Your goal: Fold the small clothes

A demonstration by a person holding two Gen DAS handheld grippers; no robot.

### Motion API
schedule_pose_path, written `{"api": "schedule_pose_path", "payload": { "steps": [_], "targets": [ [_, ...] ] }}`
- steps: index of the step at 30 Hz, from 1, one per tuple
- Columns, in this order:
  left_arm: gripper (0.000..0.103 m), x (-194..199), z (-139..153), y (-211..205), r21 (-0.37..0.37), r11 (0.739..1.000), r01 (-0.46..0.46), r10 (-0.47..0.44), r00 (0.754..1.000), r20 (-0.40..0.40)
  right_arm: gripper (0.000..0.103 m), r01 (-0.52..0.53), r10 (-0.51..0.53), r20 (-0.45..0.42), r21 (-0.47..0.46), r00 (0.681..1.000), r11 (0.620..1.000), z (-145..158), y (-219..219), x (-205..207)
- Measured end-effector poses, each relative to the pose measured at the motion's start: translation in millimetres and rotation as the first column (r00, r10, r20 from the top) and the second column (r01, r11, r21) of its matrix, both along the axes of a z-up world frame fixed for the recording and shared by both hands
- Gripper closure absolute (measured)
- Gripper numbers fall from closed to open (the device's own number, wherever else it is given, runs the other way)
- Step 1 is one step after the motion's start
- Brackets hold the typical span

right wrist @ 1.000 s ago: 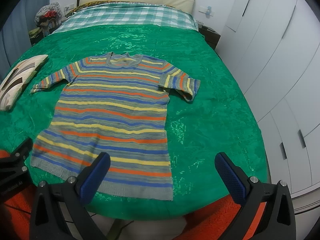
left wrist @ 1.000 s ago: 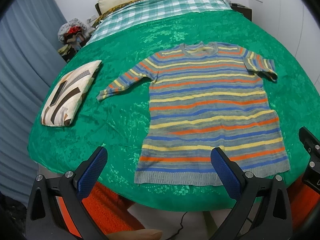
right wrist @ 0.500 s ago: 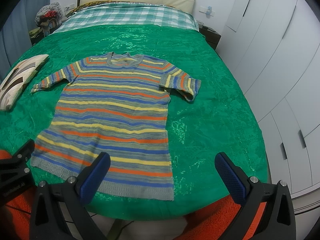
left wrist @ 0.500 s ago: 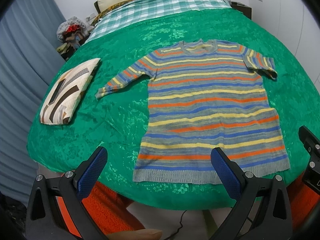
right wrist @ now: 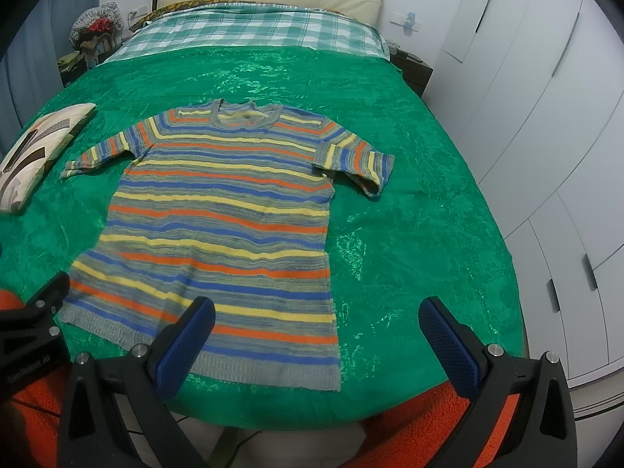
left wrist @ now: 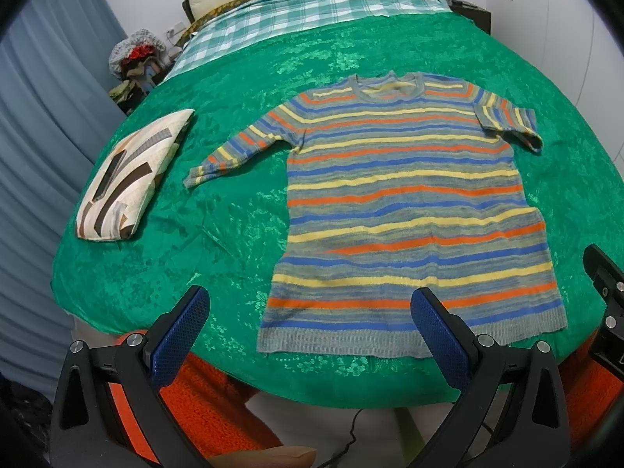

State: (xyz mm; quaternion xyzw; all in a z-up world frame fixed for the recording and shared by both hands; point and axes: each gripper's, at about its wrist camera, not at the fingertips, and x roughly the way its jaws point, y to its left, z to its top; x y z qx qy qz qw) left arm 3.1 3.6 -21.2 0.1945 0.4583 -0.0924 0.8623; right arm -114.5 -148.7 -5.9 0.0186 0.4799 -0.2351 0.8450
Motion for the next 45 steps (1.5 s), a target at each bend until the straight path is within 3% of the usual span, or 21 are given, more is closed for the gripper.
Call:
{"api": "schedule_pose_path", "payload": {
  "steps": [15, 19, 23, 27, 30, 37, 39, 42, 43, 45],
  "targets": [
    [0.000, 2, -2, -1, -0.006, 1.000, -0.002, 0.002, 1.000, -0.005, 0.000, -0.019, 0.019, -0.001, 0.000, 1.000, 1.000, -3, 0, 1],
    [0.000, 9, -13, 1, -0.037, 0.999, 0.011, -0.014, 0.997, -0.081, 0.000, -0.042, 0.042, 0.014, 0.005, 0.999, 0.999, -3, 1, 3],
    [0.000, 22, -45, 8, 0.027, 1.000, -0.004, 0.007, 0.992, -0.122, 0.000, -0.145, 0.131, 0.144, 0.088, 0.981, 0.986, -7, -3, 2],
    [0.000, 57, -64, 41, -0.004, 0.997, -0.072, 0.070, 0.980, -0.187, 0.000, -0.202, 0.122, 0.262, 0.305, 0.957, 0.931, -32, -34, -3],
    [0.000, 92, -69, 64, -0.008, 0.992, -0.125, 0.122, 0.980, -0.158, 0.000, -0.240, 0.133, 0.335, 0.303, 0.933, 0.922, -45, -51, -7],
    [0.000, 180, -91, 88, -0.060, 0.978, -0.201, 0.194, 0.976, -0.100, 0.000, -0.189, 0.156, 0.195, 0.165, 0.968, 0.968, -74, -108, 55],
    [0.000, 200, -110, 92, -0.066, 0.973, -0.223, 0.215, 0.971, -0.103, 0.000, -0.169, 0.136, 0.194, 0.169, 0.972, 0.971, -78, -133, 80],
    [0.000, 224, -157, 95, 0.025, 0.967, -0.255, 0.255, 0.956, -0.144, 0.001, -0.182, 0.158, 0.154, 0.155, 0.975, 0.971, -89, -157, 126],
    [0.000, 225, -166, 95, 0.027, 0.967, -0.253, 0.254, 0.953, -0.165, 0.005, -0.200, 0.181, 0.133, 0.150, 0.974, 0.968, -93, -160, 143],
    [0.000, 219, -173, 103, -0.040, 0.964, -0.264, 0.257, 0.956, -0.141, 0.012, -0.250, 0.240, 0.086, 0.135, 0.967, 0.959, -108, -162, 179]
  ]
}}
